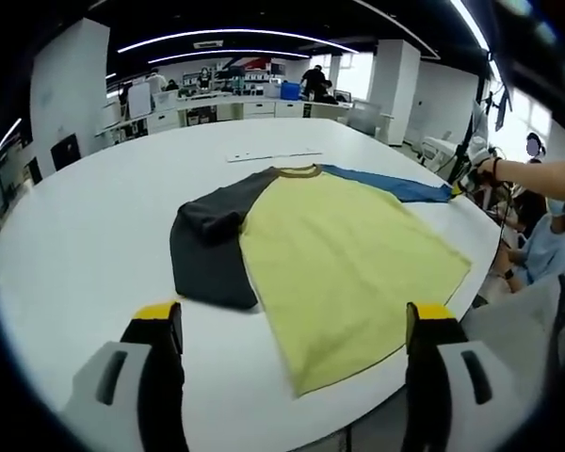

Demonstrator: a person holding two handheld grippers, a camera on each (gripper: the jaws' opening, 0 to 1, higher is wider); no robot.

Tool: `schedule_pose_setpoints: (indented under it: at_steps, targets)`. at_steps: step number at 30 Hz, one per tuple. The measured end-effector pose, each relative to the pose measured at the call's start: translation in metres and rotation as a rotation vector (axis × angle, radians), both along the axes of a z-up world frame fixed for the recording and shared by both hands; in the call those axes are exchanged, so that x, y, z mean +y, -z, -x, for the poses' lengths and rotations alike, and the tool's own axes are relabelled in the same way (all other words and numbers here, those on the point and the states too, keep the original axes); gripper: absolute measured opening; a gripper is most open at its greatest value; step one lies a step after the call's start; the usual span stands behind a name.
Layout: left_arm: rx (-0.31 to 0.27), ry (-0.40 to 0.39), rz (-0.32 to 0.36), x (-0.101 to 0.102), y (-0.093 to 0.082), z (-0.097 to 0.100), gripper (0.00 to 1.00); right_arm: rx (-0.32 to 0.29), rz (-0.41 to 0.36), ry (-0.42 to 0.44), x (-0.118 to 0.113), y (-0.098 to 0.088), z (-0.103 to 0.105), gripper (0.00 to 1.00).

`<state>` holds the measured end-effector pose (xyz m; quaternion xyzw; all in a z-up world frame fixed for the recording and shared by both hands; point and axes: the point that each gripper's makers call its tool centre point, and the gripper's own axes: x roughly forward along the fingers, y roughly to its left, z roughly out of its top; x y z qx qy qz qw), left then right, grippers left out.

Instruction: Fold the garment on the visible template until the final outline fits inside the template.

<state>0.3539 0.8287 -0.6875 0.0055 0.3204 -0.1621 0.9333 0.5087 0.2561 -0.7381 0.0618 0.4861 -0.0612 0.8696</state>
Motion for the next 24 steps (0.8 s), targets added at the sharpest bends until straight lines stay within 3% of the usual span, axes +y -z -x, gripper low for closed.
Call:
schedule_pose_setpoints:
  at_steps: [11,24]
  targets:
    - [0.009,0.005,0.028,0.001,0.0,0.005,0.99,-0.03,0.002,-0.041,0.016,-0.015,-0.011,0.0]
    - [0.001,0.012,0.044,0.001,-0.002,0.009,0.99,-0.077,-0.019,-0.137,0.054,-0.035,-0.032,0.0]
